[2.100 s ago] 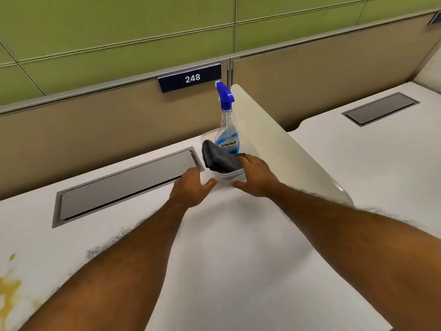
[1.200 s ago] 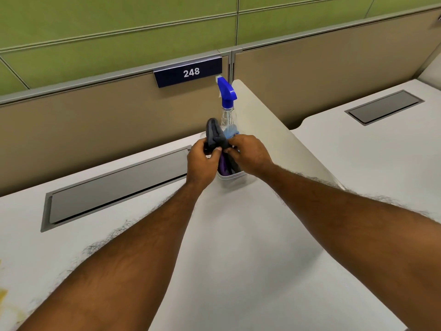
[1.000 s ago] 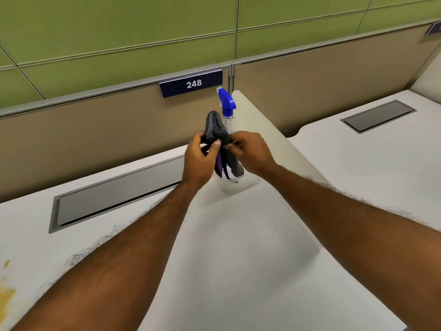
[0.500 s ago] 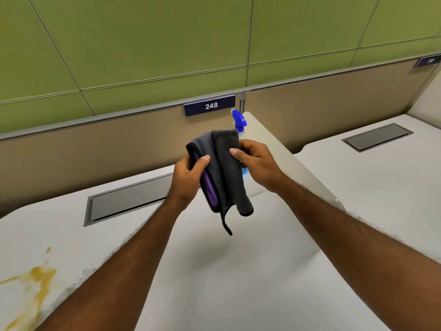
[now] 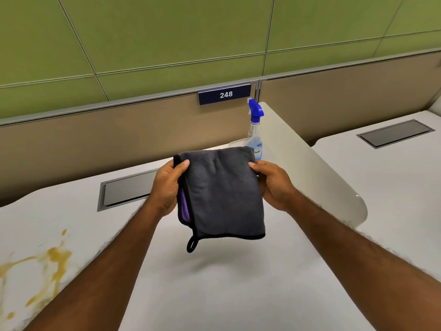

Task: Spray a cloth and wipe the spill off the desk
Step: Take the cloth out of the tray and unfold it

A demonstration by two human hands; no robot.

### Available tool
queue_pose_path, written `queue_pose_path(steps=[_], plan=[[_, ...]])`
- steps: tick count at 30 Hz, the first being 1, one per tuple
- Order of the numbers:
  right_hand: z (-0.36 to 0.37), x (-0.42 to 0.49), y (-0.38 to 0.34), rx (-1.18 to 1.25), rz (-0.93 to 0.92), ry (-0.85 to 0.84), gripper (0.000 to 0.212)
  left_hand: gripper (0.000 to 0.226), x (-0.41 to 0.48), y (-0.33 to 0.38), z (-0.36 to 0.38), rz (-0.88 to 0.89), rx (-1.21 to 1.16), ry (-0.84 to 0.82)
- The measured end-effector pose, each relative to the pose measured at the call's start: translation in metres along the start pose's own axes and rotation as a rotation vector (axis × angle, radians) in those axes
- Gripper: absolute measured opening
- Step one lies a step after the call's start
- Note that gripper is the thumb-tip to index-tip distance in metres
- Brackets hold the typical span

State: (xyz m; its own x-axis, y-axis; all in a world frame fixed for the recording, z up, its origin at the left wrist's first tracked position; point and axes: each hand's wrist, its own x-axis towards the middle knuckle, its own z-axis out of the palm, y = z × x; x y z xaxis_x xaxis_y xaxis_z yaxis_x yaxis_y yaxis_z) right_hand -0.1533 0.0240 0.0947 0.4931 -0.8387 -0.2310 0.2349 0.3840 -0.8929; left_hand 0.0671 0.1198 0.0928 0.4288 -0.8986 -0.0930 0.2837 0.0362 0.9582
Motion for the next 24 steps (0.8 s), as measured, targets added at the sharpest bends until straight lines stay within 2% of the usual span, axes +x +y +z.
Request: queue_pose_path(steps=[4,8,14,18,24], plan=[[-0.003,0.002,0.013,0.106,0.094,0.012,0.017,0.026,0.010,0.002,-0.008,-0.029,0.013,-0.005],[-0.005,0.008,0.028,0.066,0.199,0.064,0.019,0.037,0.018,0.009,-0.013,-0.015,-0.036,-0.088],[-0.008,0.026,0.050,-0.058,0.233,0.121,0.021,0.023,0.029,0.010,-0.009,-0.033,-0.096,-0.225],[-0.010,0.038,0.058,-0.174,0.269,0.125,0.022,0.047,0.042,0.008,-0.009,0.009,-0.103,-0.256],[-0.008,0.058,0.062,-0.263,0.346,0.076,0.023,0.067,0.054,0.005,-0.004,0.086,-0.116,-0.205]])
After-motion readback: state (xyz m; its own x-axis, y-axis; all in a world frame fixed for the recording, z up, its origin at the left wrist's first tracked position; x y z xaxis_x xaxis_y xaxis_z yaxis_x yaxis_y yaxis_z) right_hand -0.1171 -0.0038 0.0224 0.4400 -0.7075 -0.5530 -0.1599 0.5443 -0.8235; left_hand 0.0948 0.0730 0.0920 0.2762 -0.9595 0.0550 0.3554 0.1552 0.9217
